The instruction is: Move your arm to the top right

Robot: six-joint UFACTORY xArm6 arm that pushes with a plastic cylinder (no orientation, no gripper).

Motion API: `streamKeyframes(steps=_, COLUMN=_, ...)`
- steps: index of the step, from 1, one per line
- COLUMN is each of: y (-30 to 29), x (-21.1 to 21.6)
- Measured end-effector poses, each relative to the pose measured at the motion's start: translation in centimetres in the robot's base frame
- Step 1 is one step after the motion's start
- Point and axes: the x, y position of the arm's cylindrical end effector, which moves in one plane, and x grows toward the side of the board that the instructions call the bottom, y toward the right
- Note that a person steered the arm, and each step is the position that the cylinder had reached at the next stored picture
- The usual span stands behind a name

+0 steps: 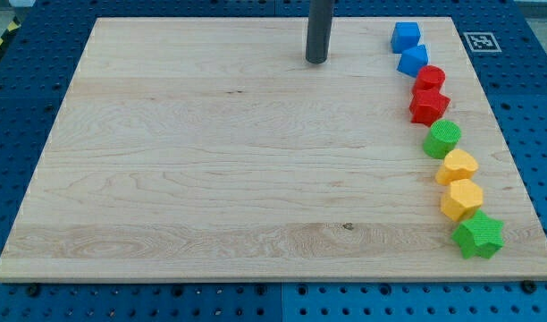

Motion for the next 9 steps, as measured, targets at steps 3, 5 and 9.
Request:
streamKeyframes(steps=3, y=-4.6, x=-4.3)
streamKeyframes(steps=5, y=-4.6, x=-4.3)
streamKeyframes(steps=9, y=7.0, x=-8.9)
